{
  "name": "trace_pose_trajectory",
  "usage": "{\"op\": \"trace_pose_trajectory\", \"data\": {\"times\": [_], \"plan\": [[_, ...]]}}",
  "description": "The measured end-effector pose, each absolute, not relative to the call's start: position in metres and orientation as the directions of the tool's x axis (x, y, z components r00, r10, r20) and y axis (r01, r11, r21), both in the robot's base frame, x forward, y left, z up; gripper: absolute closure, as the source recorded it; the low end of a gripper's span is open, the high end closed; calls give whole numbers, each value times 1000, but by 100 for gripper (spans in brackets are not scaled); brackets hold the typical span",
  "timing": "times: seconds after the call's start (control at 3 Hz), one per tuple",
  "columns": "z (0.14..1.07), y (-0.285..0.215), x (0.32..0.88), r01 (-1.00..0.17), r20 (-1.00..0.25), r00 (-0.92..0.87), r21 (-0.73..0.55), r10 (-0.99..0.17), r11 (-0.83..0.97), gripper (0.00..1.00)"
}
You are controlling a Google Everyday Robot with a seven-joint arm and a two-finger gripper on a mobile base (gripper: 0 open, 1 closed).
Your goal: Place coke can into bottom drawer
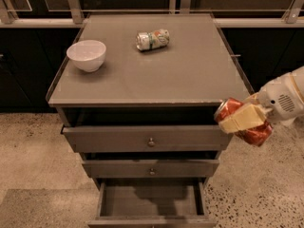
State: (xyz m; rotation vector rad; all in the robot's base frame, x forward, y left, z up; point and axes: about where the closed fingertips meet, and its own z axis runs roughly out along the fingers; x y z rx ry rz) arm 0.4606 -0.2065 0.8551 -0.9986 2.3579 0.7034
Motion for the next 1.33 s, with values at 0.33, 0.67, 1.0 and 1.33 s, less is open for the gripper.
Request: {"op": "trace_pose_trajectory", "data": {"times": [0.33,0.67,1.0,1.33], "plan": [[852,-212,453,-742,-597,-630,273,-498,612,100],[860,-202,451,-772,-604,-594,240,-532,589,100],[829,-197,440,-780,-612,-583,237,-535,579,100],[748,-197,420,-743,-591,-634,284,-499,607,100]]}}
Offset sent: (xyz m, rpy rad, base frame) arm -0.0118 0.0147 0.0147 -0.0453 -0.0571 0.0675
